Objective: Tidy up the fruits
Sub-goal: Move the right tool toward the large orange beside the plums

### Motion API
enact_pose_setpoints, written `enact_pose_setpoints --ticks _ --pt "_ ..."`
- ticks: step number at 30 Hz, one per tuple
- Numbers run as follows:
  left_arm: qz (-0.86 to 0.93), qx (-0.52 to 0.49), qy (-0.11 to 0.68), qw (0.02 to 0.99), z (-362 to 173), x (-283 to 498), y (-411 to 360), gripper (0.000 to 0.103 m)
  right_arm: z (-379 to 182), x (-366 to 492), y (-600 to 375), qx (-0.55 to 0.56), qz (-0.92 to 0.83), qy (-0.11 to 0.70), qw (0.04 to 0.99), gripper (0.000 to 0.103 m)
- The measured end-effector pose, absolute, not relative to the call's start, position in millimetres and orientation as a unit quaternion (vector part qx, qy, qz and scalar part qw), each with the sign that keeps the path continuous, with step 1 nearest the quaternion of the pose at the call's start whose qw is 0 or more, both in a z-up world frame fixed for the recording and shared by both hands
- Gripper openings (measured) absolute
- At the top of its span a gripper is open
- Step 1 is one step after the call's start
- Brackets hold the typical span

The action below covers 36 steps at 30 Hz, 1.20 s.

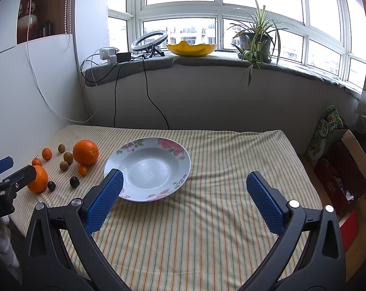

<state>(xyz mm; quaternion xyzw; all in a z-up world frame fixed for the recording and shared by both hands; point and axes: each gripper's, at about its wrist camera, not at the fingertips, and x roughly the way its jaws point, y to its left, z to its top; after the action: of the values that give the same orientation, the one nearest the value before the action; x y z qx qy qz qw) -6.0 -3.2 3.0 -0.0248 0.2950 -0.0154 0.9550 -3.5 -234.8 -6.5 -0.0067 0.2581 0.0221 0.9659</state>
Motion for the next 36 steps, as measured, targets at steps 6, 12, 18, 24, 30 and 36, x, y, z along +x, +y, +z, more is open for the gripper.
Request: enact_pose_setpoints --ticks 6,12,18,24,30,36 --pt "-0.017 -0.021 0.292 0.956 3.7 -7.6 -4.3 0.102 -7.3 -4.8 -233.8 -0.006 0.024 0.258 0.966 0.103" --pt "-0.016 -0.022 0.289 0.957 4.6 -9.2 -3.6 0.102 -6.5 -5.6 -232.9 -0.006 0.025 0.259 0.965 0.103" --pt "-0.017 -0.019 0.286 0.958 6.1 -13.5 -4.0 0.102 -5.8 -6.9 -232.6 -0.006 0.026 0.259 0.966 0.103" --pt "-0.019 -0.021 0.28 0.96 8.8 -20.6 -2.2 0.102 -4.8 -16.0 -230.1 -0.008 0.027 0.256 0.966 0.103" --pt "-0.02 -0.021 0.274 0.961 10.7 -30.0 -0.9 0.102 -3.9 -25.7 -228.4 -0.009 0.03 0.256 0.966 0.103" --pt "-0.019 -0.027 0.269 0.963 12.8 -35.5 1.8 0.102 -2.8 -35.0 -227.5 -0.009 0.034 0.255 0.966 0.103"
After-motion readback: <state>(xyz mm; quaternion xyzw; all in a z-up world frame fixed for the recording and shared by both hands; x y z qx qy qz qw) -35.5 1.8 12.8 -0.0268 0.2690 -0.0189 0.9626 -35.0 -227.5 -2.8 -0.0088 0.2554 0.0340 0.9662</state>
